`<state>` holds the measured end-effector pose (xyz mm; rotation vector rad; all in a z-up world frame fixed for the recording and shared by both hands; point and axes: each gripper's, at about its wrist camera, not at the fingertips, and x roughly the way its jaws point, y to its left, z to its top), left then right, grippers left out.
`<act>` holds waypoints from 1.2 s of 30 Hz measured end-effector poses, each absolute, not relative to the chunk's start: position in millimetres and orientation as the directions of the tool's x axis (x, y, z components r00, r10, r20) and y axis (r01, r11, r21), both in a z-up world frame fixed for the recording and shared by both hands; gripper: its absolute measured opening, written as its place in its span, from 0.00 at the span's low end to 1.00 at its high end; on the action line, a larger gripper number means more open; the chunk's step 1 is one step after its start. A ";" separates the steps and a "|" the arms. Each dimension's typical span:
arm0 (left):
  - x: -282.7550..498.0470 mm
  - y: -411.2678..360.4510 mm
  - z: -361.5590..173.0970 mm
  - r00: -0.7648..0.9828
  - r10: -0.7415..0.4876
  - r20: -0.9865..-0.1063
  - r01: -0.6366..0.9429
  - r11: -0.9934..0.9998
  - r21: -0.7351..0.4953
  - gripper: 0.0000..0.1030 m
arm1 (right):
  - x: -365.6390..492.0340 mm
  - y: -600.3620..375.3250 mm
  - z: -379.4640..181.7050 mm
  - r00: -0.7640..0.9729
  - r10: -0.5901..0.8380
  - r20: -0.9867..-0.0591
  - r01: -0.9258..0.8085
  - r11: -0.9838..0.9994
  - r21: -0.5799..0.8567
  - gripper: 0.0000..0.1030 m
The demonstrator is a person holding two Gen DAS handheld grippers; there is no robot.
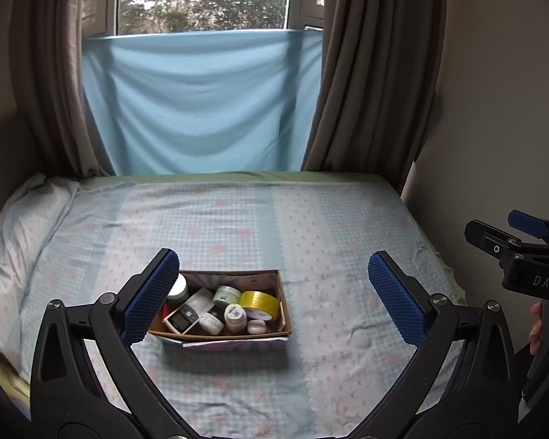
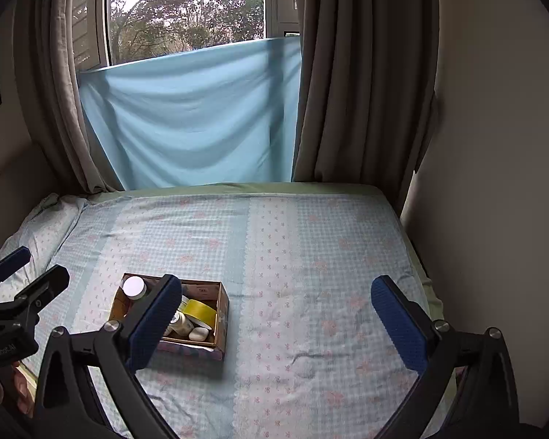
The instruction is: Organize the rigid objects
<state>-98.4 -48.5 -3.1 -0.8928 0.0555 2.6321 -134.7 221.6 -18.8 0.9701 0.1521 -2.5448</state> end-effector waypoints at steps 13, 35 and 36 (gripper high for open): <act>-91.4 -48.2 -3.8 -0.743 0.295 -0.601 -0.325 -0.944 -0.061 1.00 | -123.9 232.7 -16.9 -0.688 -0.338 -0.643 0.403 -0.914 0.050 1.00; -95.5 -45.6 0.5 -0.768 0.276 -0.577 -0.309 -0.950 -0.043 1.00 | -132.1 228.1 -14.0 -0.700 -0.330 -0.634 0.398 -0.917 0.039 1.00; -95.8 -45.9 0.5 -0.767 0.282 -0.577 -0.311 -0.949 -0.050 1.00 | -132.7 228.1 -14.2 -0.699 -0.331 -0.634 0.398 -0.917 0.040 1.00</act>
